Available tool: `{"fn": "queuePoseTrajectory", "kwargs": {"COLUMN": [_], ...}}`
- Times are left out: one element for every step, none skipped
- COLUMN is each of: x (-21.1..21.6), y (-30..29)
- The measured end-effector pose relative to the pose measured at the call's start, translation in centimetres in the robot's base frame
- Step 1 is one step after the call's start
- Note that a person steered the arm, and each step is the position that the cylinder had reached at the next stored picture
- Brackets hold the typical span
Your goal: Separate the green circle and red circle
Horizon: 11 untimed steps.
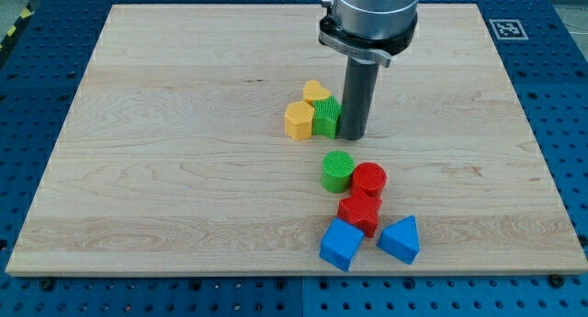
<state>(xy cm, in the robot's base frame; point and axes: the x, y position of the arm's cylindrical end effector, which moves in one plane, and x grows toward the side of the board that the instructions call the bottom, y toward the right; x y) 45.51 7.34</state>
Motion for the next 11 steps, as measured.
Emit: {"fn": "queuePoseTrajectory", "kwargs": {"x": [0.8,3.0,3.1,3.2,5.4,8.5,9.4,7.4,3.8,2.7,3.6], "y": [1.2,1.1,-1.9,-5.4,-8.1,-8.0,-4.1,1.0,4.2,4.6,4.1]}}
